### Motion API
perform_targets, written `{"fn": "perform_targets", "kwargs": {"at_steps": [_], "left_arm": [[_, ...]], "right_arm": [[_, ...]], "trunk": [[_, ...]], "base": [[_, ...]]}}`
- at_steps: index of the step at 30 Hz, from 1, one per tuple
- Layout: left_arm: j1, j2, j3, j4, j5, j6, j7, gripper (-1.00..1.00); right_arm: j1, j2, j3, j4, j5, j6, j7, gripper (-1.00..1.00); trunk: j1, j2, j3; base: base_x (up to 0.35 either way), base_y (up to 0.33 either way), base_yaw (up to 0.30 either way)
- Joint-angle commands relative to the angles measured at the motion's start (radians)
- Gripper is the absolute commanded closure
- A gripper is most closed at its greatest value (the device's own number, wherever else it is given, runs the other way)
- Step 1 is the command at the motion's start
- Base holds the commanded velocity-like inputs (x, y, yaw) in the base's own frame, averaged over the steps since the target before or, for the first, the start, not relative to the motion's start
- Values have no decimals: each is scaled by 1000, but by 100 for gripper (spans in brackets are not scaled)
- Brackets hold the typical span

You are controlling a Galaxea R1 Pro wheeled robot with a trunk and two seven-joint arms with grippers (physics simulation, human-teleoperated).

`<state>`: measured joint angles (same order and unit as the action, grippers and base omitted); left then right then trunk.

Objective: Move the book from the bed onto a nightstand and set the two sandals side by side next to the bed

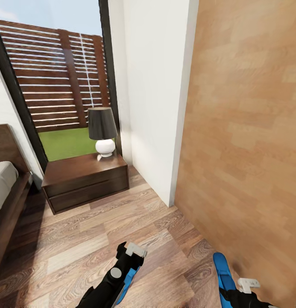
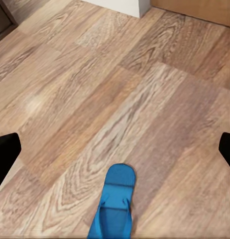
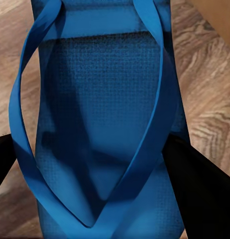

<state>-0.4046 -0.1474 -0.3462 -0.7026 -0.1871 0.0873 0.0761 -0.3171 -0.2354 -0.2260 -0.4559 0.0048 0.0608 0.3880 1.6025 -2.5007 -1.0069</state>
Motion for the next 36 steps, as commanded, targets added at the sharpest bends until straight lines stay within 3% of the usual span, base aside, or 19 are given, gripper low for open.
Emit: {"fn": "perform_targets", "kwargs": {"at_steps": [1, 5, 10, 28, 31, 33, 35, 36], "left_arm": [[0, 1, -3, -2, -9, 7, -5, -100], [0, 1, 3, -4, -7, 12, -42, -100], [0, 2, 7, -7, -9, 122, -53, -100], [0, 13, 8, -8, -11, 134, -28, -100], [0, 14, 8, -8, -11, 134, -27, -100], [0, 14, 8, -9, -11, 134, -27, -100], [0, 14, 8, -9, -11, 134, -28, -100], [0, 13, 8, -10, -10, 134, -28, -100]], "right_arm": [[0, 1, -7, -2, 0, 6, 6, 100], [0, 1, -7, -2, 0, 7, 6, 100], [0, 1, -7, -3, 0, 7, 6, 100], [0, -2, -6, -5, -8, 24, 11, 100], [-2, -1, -5, -7, -10, 60, 11, 100], [-6, 1, -4, -17, -12, 144, 14, 100], [-8, 12, -3, -20, -18, 196, 26, 100], [-10, 36, -3, -21, -27, 225, 32, 100]], "trunk": [[0, -1, -5], [2, -2, -20], [2, -2, -20], [10, -6, -86], [11, -6, -98], [12, -7, -105], [13, -7, -113], [13, -7, -117]], "base": [[0, 0, 0], [0, 0, 0], [0, 0, 0], [0, 0, 0], [0, 0, 0], [0, 0, 0], [0, 0, 0], [0, 0, 0]]}}
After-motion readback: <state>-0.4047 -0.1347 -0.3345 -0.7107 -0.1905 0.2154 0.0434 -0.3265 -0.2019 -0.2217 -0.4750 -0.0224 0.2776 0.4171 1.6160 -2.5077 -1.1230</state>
